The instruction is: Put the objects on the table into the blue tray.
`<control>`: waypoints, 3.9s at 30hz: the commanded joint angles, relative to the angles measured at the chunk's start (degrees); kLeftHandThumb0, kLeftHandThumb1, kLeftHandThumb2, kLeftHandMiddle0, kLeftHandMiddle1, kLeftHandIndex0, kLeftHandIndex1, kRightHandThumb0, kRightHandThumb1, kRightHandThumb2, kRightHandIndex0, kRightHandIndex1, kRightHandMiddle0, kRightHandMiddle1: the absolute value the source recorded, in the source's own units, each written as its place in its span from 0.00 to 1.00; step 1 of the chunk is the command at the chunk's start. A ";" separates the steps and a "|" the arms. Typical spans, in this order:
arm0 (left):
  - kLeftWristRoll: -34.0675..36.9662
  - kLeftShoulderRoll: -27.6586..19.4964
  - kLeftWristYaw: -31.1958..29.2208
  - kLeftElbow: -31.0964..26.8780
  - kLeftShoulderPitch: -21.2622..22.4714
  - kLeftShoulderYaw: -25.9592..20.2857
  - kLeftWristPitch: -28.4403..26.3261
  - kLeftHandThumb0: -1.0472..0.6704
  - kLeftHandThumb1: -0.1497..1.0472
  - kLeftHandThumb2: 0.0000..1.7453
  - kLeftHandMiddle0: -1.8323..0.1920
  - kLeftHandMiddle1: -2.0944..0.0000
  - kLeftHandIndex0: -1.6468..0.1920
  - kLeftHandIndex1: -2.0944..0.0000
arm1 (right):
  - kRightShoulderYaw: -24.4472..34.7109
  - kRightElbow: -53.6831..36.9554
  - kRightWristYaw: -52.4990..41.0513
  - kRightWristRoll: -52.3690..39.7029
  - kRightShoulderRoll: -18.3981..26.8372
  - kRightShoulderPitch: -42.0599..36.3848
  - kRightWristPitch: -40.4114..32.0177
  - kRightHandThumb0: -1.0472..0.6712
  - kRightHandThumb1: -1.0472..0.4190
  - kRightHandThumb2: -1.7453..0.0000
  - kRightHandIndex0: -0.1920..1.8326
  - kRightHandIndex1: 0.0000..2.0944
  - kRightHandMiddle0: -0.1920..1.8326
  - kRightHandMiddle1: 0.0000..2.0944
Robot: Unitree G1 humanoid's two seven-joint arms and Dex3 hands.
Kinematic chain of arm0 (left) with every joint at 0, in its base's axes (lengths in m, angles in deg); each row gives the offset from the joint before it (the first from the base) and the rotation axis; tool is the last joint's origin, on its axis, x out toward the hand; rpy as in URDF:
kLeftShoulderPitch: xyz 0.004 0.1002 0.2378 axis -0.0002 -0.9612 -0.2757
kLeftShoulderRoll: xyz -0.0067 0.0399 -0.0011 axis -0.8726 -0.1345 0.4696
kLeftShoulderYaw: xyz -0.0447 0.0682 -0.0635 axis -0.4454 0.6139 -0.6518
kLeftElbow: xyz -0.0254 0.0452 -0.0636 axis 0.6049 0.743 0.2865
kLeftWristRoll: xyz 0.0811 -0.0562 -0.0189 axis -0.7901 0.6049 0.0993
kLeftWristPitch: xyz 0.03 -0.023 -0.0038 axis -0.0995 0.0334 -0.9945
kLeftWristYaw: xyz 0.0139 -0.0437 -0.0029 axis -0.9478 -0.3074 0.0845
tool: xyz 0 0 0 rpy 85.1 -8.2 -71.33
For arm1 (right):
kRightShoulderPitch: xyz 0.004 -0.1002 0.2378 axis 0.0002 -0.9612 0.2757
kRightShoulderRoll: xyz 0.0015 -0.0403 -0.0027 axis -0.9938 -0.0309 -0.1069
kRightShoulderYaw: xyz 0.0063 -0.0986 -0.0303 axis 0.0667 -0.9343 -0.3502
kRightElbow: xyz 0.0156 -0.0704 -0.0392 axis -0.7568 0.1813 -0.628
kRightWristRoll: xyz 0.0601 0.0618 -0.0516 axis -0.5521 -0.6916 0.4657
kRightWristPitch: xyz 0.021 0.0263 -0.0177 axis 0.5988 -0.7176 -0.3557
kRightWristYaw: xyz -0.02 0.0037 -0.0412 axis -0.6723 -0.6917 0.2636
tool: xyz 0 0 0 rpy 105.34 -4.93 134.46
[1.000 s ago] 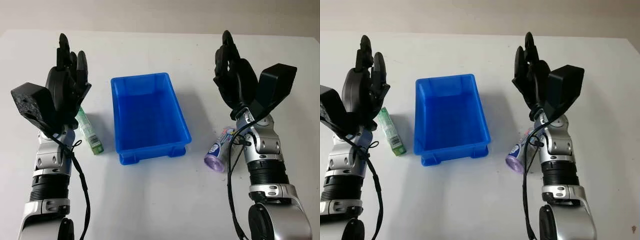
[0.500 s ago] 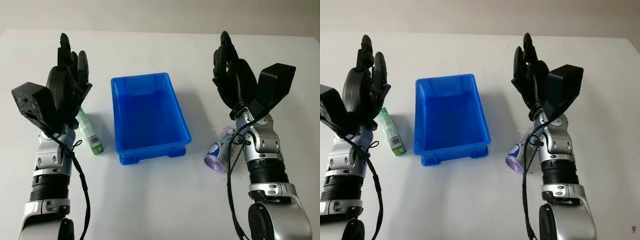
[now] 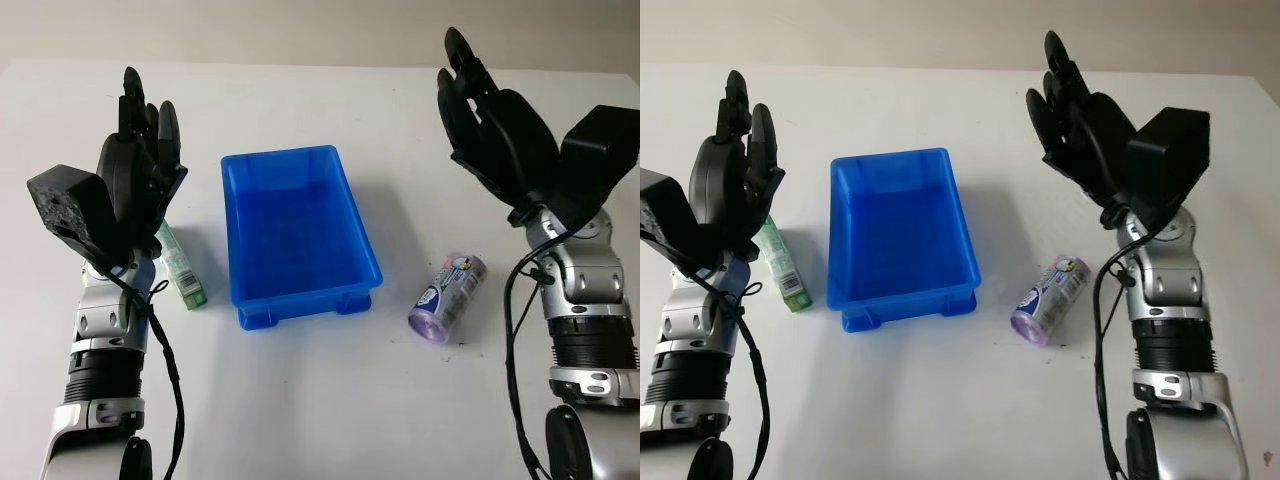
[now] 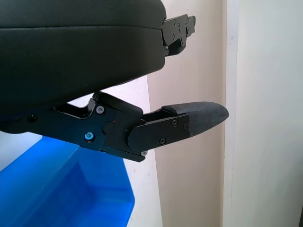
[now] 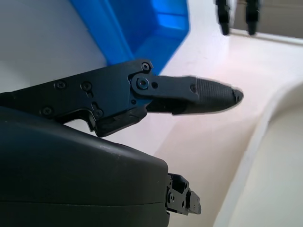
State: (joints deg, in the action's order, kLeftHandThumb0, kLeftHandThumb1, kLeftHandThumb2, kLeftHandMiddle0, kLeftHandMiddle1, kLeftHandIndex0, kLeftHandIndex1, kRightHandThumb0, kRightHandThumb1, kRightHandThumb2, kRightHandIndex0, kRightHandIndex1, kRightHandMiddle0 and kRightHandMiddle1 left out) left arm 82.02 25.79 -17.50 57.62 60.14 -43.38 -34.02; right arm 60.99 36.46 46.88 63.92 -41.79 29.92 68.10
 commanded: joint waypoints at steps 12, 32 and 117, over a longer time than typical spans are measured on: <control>-0.16 -0.34 -0.31 -0.06 0.60 0.01 0.12 0.21 1.00 0.36 1.00 1.00 1.00 1.00 | -2.78 -10.78 -13.53 5.79 16.51 -2.27 0.76 0.12 0.11 0.98 0.00 0.00 0.00 0.00; -0.25 -1.44 -2.23 2.57 1.84 0.05 0.68 0.21 1.00 0.37 1.00 1.00 1.00 1.00 | -5.34 -19.88 -18.88 19.95 31.31 -14.70 24.90 0.30 0.22 0.97 0.03 0.03 0.06 0.03; -0.90 -1.80 -2.00 0.35 0.90 -0.03 -0.75 0.22 1.00 0.37 1.00 1.00 1.00 1.00 | -15.25 17.75 33.84 50.77 16.96 6.29 46.46 0.36 0.06 0.97 0.51 0.99 0.45 1.00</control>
State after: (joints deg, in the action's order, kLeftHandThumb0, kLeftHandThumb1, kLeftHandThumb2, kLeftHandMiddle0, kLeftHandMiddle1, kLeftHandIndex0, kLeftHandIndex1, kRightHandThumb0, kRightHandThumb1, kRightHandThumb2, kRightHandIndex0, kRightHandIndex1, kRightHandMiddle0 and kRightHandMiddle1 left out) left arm 81.07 24.44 -19.48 58.70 60.84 -43.32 -34.78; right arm 46.06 53.02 79.39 114.42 -24.34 33.97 114.77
